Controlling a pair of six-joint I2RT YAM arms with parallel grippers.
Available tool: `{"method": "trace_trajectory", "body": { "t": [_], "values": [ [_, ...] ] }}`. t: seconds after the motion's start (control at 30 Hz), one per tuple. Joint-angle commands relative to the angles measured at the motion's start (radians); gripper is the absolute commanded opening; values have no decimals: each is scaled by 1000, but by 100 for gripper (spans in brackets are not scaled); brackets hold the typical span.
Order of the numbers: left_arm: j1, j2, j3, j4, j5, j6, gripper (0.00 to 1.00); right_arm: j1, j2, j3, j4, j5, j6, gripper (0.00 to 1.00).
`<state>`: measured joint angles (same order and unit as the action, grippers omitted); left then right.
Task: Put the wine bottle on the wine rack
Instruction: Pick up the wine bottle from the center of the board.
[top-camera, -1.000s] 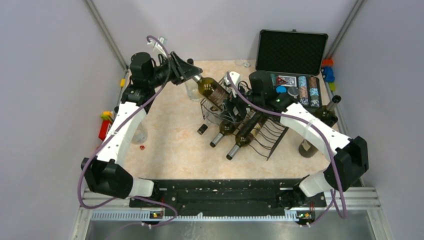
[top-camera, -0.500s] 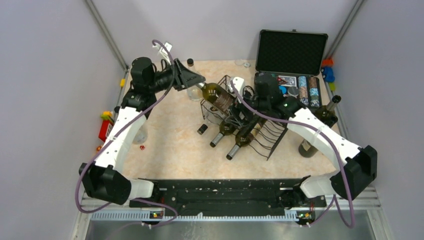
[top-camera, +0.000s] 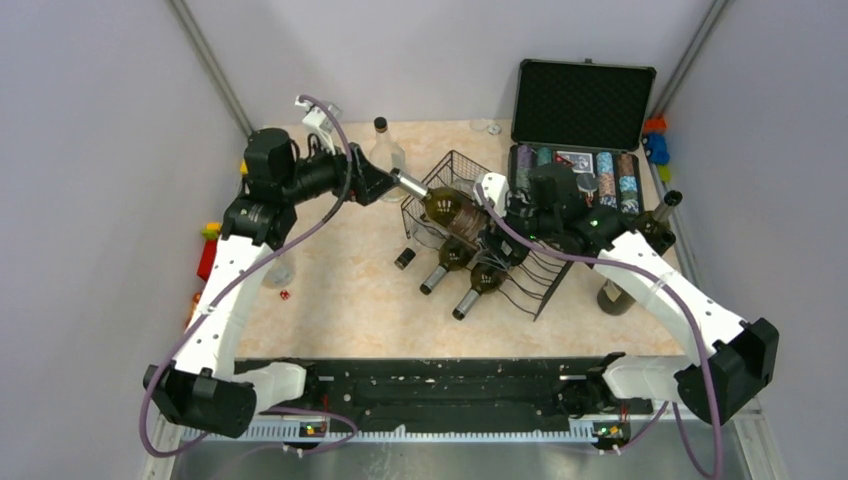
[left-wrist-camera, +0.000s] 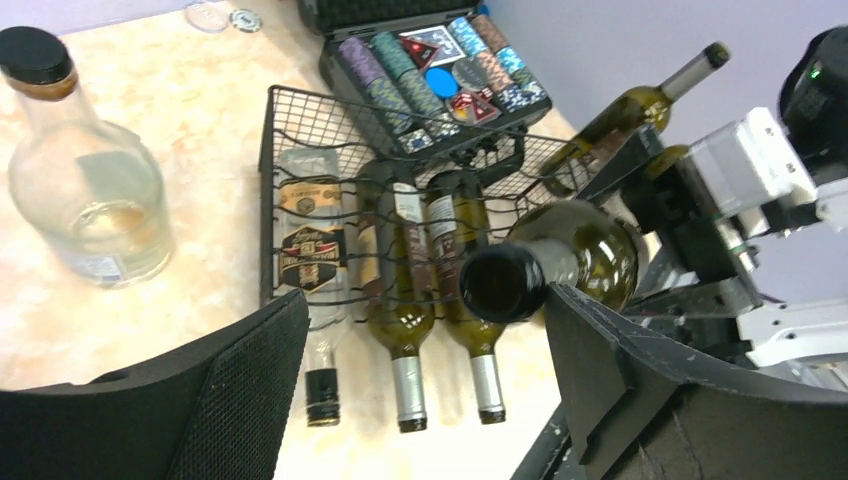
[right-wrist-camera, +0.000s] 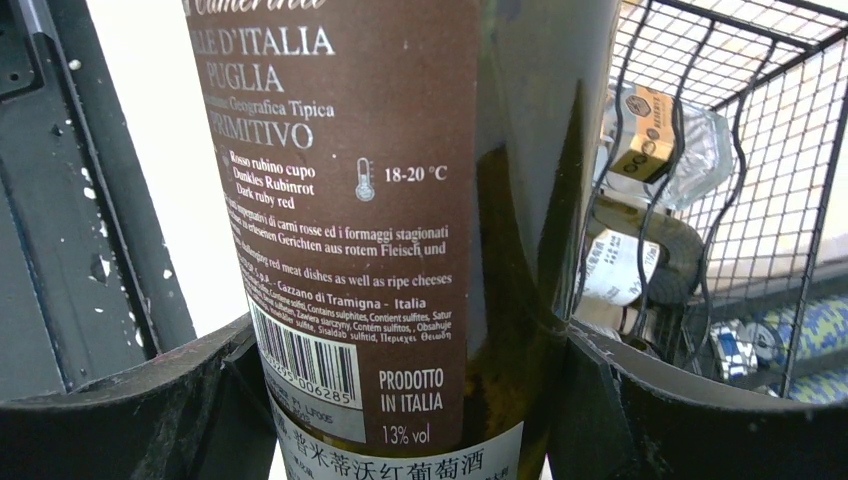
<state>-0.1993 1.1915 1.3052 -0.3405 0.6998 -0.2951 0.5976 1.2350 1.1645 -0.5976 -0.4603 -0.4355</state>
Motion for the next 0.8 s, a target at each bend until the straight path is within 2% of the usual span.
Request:
{"method": "trace_trajectory", "body": {
  "t": [0.0,0.33,0.57,0.77],
  "values": [
    [15,-39,-20,-88,-125,145,91,-50,-76,26,83,-63,-10,0],
    [21,-85,-6,-209,-221,297,93,-105,-93,26,52,-92,-14,0],
    [19,-94,99,-358,-188,514,93,-111,-57,50,-24,-143,-38,0],
    [-53,-93,209,-522,-232,752,92,-111,23,107,-133,-229,-75,0]
  ]
}}
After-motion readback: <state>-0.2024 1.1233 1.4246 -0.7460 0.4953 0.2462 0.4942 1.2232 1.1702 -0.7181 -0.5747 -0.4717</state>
